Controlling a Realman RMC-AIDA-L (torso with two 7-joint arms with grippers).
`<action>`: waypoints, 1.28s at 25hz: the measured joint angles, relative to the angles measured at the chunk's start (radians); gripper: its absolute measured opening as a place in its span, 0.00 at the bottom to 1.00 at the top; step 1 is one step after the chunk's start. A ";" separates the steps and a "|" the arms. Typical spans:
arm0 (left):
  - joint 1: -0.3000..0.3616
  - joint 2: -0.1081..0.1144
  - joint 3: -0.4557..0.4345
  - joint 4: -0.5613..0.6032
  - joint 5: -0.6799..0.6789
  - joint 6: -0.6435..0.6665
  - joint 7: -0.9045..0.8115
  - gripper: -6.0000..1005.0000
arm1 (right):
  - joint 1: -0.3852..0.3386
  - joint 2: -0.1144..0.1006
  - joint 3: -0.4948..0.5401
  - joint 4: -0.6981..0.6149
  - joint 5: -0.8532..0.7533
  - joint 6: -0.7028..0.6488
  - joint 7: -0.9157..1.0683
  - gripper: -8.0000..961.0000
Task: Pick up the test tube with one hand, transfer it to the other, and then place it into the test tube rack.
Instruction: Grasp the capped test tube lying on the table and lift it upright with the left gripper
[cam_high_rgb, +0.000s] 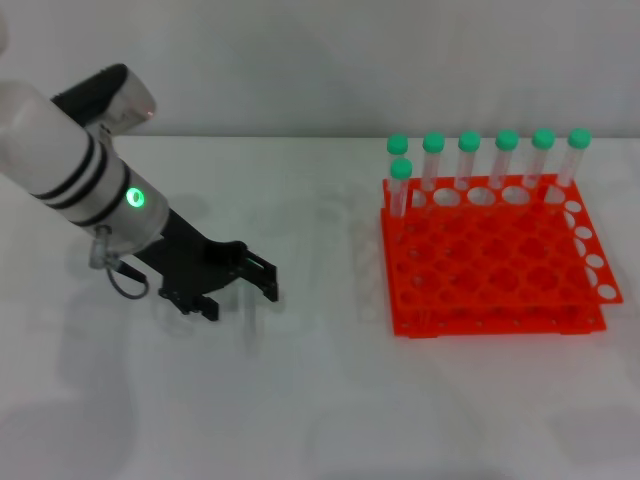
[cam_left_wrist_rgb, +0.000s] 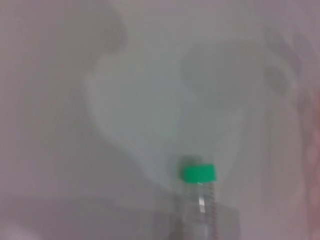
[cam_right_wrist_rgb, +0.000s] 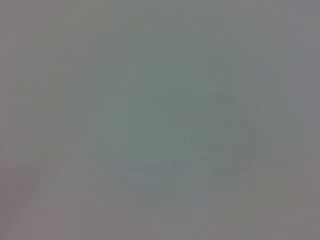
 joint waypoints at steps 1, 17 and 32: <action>-0.001 -0.007 0.000 0.000 0.000 -0.004 0.001 0.87 | 0.002 0.000 0.001 0.000 0.000 0.000 0.000 0.79; -0.002 -0.034 0.000 -0.016 0.002 -0.025 -0.015 0.87 | 0.042 0.000 -0.004 0.000 -0.006 0.046 -0.041 0.79; -0.021 -0.042 0.001 -0.021 0.002 -0.032 -0.008 0.57 | 0.055 0.000 -0.003 -0.004 -0.003 0.051 -0.041 0.79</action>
